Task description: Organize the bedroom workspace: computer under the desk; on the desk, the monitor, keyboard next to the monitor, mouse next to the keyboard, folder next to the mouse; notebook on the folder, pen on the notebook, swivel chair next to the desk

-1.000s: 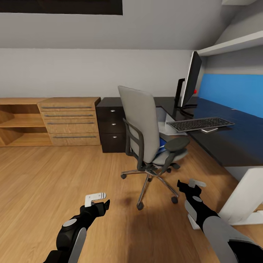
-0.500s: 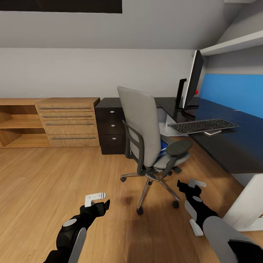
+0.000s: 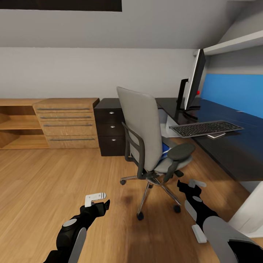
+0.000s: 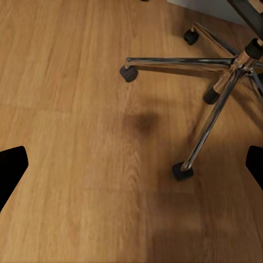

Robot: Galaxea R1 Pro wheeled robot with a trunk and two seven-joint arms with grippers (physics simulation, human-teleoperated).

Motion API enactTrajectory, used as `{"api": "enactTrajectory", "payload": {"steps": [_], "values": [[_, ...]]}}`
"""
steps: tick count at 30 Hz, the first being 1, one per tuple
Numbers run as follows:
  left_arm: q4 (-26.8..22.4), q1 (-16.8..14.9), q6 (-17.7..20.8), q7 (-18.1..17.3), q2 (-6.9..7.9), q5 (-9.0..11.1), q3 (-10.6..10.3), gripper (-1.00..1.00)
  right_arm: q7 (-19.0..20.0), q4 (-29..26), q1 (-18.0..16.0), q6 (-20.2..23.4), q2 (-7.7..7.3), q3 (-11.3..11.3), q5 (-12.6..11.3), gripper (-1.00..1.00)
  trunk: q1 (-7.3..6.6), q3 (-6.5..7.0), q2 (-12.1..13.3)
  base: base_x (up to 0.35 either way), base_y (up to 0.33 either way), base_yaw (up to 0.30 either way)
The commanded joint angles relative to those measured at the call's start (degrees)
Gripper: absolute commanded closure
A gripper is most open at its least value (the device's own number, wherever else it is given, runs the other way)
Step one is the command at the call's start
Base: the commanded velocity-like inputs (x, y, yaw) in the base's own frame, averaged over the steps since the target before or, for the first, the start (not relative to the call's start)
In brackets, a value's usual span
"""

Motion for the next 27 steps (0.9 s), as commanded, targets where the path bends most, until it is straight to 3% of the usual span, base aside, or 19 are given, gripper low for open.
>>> {"api": "enactTrajectory", "payload": {"steps": [1,27], "values": [[-0.06,-0.03,0.22,0.5,0.0,0.61,-0.04,-1.0,0.07,0.05,-0.04,-0.3,0.0,0.06,-0.59,-1.0,-0.01,-0.05,-0.02,0.041,0.0,0.0],[0.22,-0.03,0.35,0.5,0.04,0.61,0.04,-1.0,0.02,-0.04,-0.04,-0.39,0.17,0.12,-0.66,-1.0,-0.01,-0.05,-0.02,0.091,-0.038,0.019]]}}
